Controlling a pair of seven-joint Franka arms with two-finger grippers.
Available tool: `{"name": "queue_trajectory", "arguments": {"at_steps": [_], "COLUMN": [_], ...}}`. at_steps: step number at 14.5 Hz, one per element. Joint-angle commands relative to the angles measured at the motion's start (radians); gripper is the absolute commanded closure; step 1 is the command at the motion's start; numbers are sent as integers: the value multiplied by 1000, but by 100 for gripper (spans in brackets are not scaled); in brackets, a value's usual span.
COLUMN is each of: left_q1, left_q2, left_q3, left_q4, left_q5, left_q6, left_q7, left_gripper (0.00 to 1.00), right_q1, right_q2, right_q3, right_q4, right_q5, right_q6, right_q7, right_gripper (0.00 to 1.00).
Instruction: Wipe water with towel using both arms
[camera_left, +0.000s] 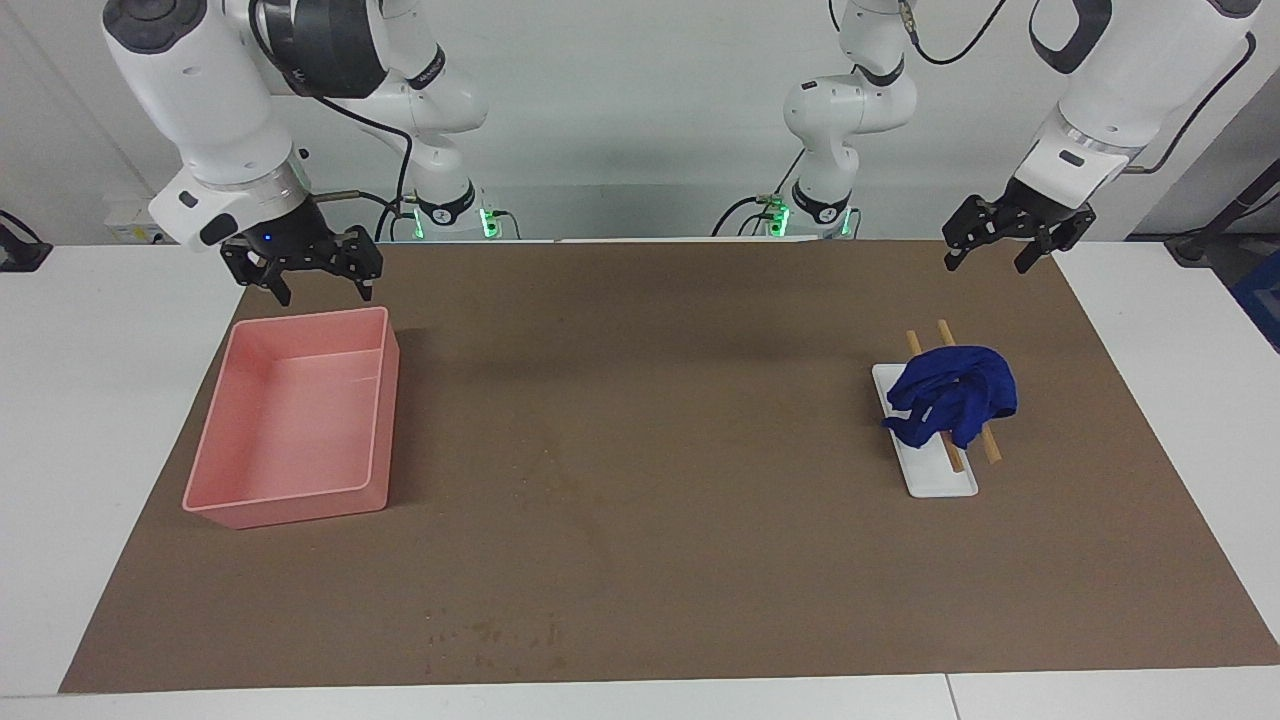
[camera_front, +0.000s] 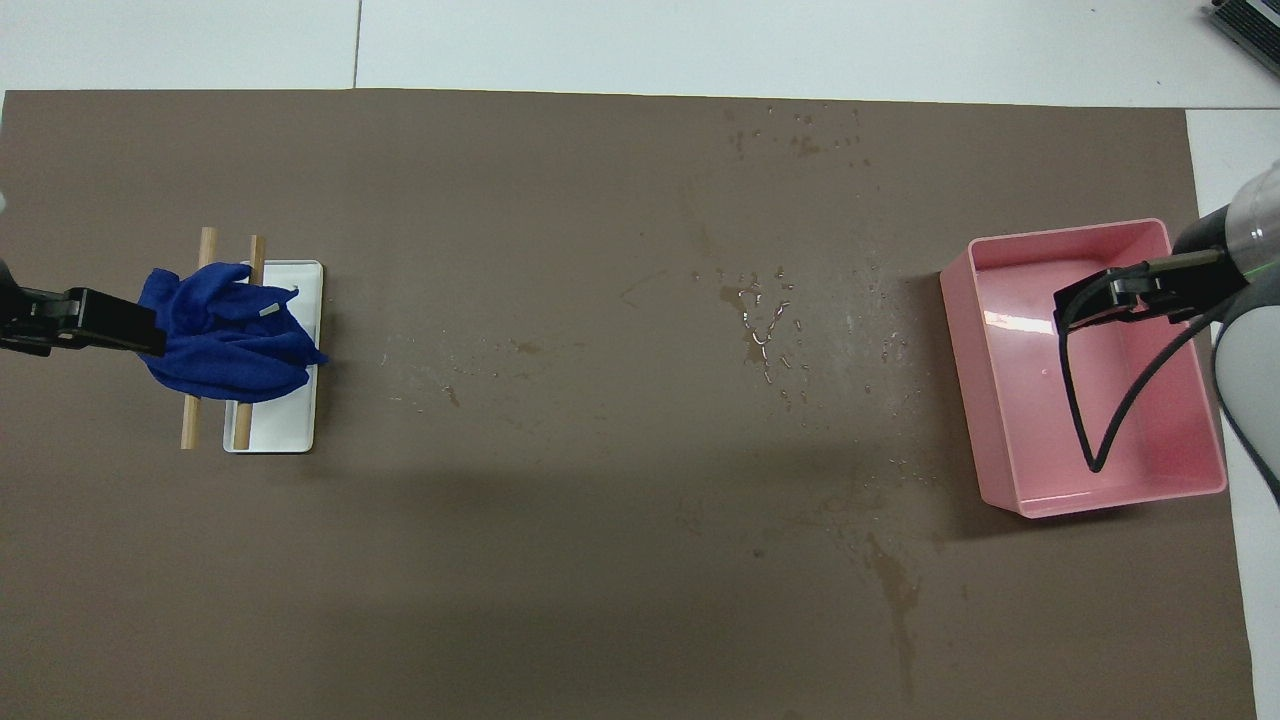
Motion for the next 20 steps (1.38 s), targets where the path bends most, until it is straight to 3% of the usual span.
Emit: {"name": "queue_trajectory", "arguments": {"at_steps": [1, 5, 9, 13, 17, 20], "left_q1": [-2, 9, 116, 139, 116, 128], "left_q2": [-20, -39, -66, 59, 55, 32], "left_q3": [5, 11, 11, 11, 8, 6], "left_q4": [-18, -63, -276, -332, -415, -508], "left_q5": [-9, -7, -7, -7, -9, -9], "left_q6": [12, 59, 419, 670, 718, 794], "left_q7": [6, 0, -8, -43, -208, -213], "left_gripper": [0, 0, 0, 0, 2, 13], "right_q1": [-5, -5, -5, -5, -5, -5], "right_q2": [-25, -25, -25, -28, -30, -37], "right_q3": [5, 5, 5, 5, 5, 5], "right_q4": [-35, -36, -38, -50, -52, -68], "right_q5": [21, 21, 21, 37, 43, 81], "right_q6": [24, 27, 26, 29, 29, 33], "right_q7": [9, 9, 9, 21, 30, 72], "right_gripper": [0, 0, 0, 0, 0, 0]}}
